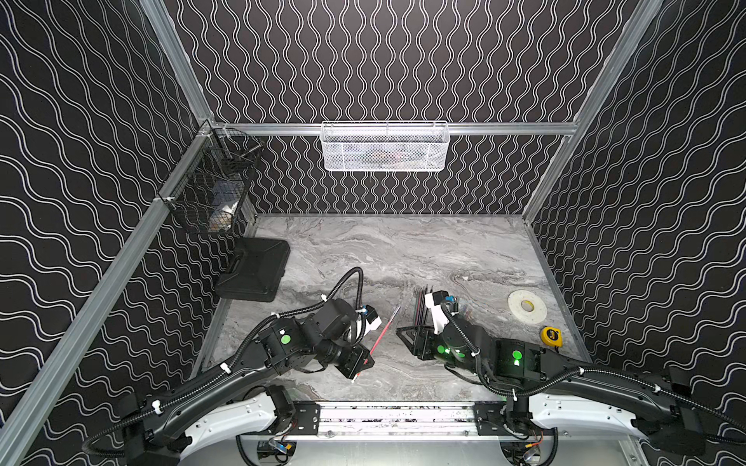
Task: Remove the protective cover of the pencils
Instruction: Remove the protective sleeve from the pencil.
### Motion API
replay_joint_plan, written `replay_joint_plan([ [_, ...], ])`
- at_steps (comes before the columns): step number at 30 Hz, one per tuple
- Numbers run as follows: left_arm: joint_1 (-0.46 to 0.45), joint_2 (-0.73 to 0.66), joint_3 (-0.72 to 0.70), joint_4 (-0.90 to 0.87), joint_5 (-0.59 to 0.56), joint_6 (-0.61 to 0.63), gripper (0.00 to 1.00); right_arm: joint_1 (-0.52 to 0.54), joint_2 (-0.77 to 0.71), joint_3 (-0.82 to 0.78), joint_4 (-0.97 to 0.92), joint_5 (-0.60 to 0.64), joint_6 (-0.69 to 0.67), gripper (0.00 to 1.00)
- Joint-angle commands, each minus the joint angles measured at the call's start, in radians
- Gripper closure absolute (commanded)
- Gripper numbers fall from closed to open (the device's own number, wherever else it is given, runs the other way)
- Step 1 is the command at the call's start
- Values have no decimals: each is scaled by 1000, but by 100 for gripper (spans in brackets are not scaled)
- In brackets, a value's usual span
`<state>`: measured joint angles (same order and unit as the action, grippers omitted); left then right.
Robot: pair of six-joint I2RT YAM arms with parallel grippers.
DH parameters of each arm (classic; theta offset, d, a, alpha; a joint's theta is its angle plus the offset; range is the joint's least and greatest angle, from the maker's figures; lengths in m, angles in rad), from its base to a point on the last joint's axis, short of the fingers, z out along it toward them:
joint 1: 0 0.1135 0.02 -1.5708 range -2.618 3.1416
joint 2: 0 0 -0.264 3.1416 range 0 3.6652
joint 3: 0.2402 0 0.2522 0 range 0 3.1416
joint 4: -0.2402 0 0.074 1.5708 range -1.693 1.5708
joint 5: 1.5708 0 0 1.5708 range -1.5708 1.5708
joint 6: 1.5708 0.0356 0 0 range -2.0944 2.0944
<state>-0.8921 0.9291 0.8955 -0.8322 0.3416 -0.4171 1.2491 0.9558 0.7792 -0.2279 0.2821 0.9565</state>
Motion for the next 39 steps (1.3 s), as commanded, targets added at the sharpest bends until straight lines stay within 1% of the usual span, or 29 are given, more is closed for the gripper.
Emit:
replay_joint_plan([
  [1, -7, 0, 3, -17, -23, 1, 100, -1, 17, 37, 69, 8, -19, 61],
  [6, -8, -11, 2, -15, -23, 1, 100, -20, 65, 84, 33, 23, 2, 61],
  [11, -10, -14, 2, -15, -21, 1, 100, -59, 86, 83, 31, 9, 39, 63],
  [14, -10, -19, 2, -13, -20, 0, 100, -98, 90, 84, 39, -25, 48, 64],
  [17, -11, -19, 2, -13, -20, 1, 100, -144, 99, 81, 54, -85, 63, 65],
  [20, -11, -16, 2, -14, -18, 3, 100, -173, 105, 66, 100, -137, 70, 65],
  [27, -11, -14, 2, -14, -19, 1, 100, -177, 147, 93, 123, -202, 52, 65],
  [33, -11, -15, 3, -15, -23, 0, 100, -180, 159, 56, 124, -195, 88, 65],
  [39, -11, -12, 3, -15, -25, 0, 100, -183, 123, 8, 126, -174, 116, 69],
])
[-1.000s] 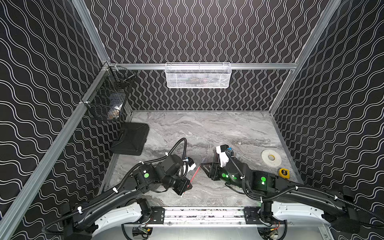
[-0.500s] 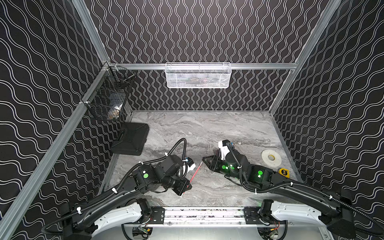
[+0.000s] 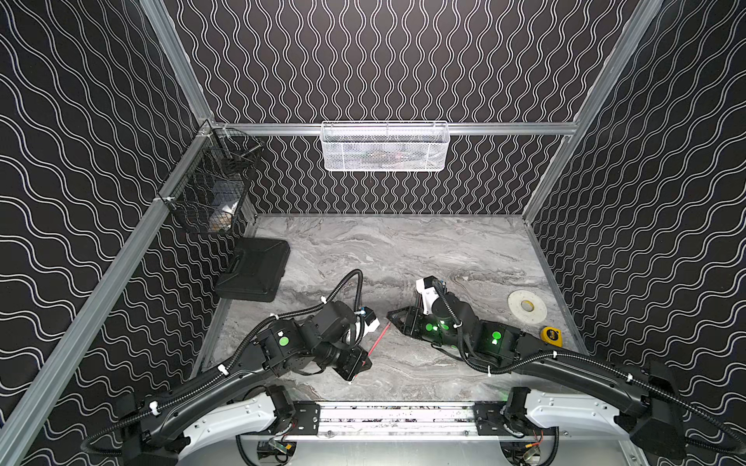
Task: Remove the protective cover of the pencils
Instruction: Remove the protective sleeve from the pencil.
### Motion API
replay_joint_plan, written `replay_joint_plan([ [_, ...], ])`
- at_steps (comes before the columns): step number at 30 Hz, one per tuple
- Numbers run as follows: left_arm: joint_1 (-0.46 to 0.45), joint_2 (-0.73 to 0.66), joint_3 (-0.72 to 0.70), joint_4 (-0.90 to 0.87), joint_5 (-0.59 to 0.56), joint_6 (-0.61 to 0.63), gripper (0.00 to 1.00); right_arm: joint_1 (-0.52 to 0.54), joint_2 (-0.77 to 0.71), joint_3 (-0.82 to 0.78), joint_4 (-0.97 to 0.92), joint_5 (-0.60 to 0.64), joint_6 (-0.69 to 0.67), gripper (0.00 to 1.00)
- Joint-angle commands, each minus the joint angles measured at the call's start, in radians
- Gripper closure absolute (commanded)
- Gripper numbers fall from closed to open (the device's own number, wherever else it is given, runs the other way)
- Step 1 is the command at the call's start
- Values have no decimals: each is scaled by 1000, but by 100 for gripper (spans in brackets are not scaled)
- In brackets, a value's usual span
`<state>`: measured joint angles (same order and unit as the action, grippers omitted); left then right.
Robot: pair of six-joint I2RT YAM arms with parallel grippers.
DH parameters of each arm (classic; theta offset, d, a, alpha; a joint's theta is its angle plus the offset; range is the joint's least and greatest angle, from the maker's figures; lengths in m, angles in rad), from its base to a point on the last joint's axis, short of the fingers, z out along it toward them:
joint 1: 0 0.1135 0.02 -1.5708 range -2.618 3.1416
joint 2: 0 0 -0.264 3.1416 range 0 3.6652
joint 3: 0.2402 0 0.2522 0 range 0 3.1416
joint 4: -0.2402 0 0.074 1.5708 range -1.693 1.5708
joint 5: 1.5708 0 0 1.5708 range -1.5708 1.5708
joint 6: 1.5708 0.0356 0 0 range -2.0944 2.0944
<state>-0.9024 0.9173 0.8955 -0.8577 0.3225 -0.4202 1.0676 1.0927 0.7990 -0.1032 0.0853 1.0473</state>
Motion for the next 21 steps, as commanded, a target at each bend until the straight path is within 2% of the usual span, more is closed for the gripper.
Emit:
replay_joint_plan([
  [1, -1, 1, 3, 10, -5, 4, 100, -2, -23, -14, -7, 31, 26, 69],
  [8, -1, 4, 3, 11, -6, 4, 100, -3, -37, 2, -22, 48, 20, 70],
  [16, -1, 6, 3, 11, -5, 4, 100, -3, 35, 37, 79, -43, 29, 71],
  [21, -1, 4, 3, 9, -7, 2, 100, -3, 66, 40, 101, -56, 55, 82],
])
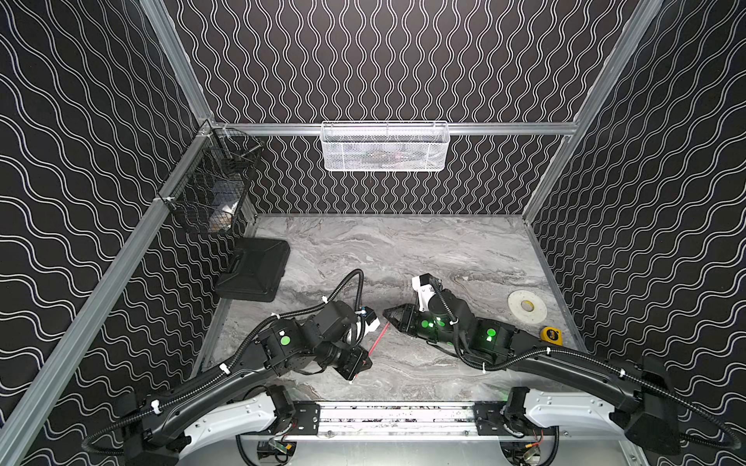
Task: Remove the protective cover of the pencils
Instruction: Remove the protective sleeve from the pencil, then place the protective sleeve at the center of the board.
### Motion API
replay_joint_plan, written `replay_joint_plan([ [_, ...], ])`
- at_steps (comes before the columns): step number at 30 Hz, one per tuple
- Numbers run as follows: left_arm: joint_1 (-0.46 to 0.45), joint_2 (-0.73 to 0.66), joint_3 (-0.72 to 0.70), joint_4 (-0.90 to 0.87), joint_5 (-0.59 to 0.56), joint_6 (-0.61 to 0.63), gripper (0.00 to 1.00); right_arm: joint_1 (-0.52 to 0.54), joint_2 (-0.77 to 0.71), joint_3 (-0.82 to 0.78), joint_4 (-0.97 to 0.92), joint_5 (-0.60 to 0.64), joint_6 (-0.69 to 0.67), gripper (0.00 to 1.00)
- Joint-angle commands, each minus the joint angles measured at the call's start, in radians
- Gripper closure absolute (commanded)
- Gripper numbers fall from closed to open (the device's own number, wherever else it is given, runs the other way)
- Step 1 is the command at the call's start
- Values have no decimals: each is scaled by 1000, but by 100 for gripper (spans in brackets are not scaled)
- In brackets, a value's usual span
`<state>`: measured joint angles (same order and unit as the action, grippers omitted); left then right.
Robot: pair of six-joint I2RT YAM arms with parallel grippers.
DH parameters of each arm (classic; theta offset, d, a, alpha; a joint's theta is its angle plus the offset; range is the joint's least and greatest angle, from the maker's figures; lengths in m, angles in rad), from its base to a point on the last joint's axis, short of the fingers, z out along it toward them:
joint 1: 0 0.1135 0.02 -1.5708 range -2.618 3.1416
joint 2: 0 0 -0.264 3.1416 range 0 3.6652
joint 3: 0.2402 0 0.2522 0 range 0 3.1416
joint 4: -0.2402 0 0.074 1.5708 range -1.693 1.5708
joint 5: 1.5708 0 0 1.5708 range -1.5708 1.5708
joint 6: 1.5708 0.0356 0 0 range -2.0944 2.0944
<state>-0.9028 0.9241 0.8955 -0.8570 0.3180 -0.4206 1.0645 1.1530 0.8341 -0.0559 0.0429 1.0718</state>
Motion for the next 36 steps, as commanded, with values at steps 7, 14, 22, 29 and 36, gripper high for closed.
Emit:
replay_joint_plan([
  [7, -1, -5, 2, 9, -3, 1, 100, -2, -33, 3, -12, 64, 38, 97],
  [14, -5, 0, 3, 4, -11, 2, 100, -96, -109, -6, -114, 98, 27, 100],
  [22, -8, -1, 2, 7, -3, 3, 100, -201, -127, 10, -159, 44, -6, 100],
  [29, -8, -8, 3, 7, -5, 2, 100, -296, -177, 12, -353, 88, -58, 100],
  [36, -9, -17, 2, 12, 9, 5, 100, -569, -371, -87, -582, 95, -148, 99],
])
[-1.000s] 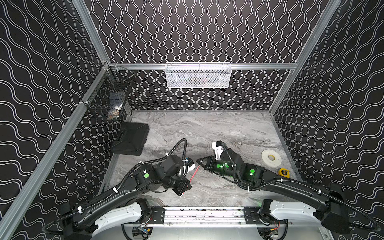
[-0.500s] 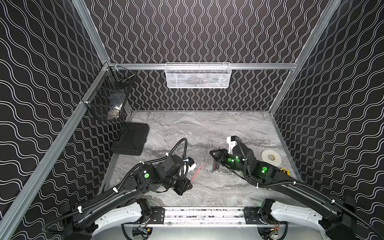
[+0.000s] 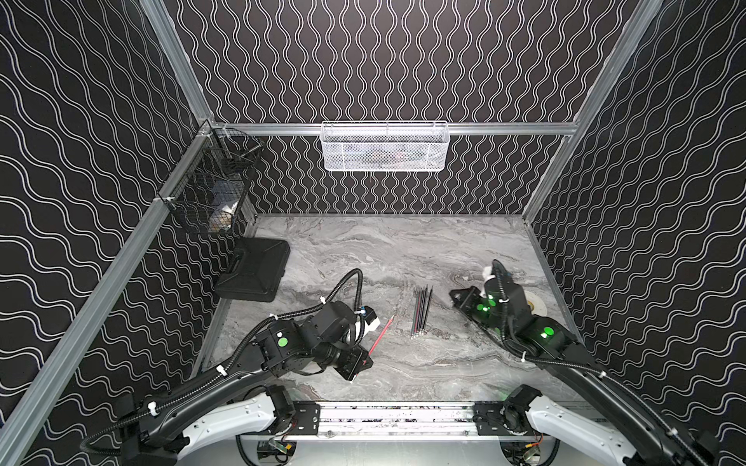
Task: Remove the protective cover of the pencils
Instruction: Place the protective sleeve at the center of the board.
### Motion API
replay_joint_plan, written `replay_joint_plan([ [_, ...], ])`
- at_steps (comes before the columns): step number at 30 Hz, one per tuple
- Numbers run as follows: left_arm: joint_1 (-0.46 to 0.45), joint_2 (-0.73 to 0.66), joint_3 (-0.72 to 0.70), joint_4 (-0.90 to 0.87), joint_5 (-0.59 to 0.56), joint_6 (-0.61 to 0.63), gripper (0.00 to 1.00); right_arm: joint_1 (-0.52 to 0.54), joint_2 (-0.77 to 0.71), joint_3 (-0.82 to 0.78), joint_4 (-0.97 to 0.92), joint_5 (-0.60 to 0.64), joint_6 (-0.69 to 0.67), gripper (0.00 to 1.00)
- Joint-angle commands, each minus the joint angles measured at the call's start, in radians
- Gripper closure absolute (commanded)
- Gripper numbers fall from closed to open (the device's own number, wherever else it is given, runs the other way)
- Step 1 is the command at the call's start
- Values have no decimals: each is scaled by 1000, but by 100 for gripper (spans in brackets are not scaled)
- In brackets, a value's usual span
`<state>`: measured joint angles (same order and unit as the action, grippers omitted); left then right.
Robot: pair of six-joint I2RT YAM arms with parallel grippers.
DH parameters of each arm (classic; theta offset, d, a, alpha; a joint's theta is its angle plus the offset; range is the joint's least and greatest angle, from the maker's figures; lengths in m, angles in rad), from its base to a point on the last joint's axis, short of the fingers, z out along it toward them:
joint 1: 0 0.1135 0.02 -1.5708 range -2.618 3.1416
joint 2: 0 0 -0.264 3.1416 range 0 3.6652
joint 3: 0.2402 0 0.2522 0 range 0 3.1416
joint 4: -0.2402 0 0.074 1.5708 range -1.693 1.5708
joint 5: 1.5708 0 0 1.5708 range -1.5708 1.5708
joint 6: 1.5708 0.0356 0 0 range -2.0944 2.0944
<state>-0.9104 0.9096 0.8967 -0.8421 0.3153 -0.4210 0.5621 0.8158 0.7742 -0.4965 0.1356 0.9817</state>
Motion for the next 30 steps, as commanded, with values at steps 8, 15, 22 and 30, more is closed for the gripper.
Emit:
replay_joint_plan([
  [8, -2, -9, 1, -2, 15, 5, 100, -362, 20, -248, -32, -264, -112, 100],
  [15, -1, -10, 1, -2, 16, 7, 100, -470, 118, -325, 68, -329, -142, 100],
  [22, -1, -14, 1, -4, 15, 7, 100, -534, 200, -386, 190, -414, -140, 98],
  [30, -1, -3, 1, -3, 19, 8, 100, -562, 259, -407, 263, -428, -147, 93],
])
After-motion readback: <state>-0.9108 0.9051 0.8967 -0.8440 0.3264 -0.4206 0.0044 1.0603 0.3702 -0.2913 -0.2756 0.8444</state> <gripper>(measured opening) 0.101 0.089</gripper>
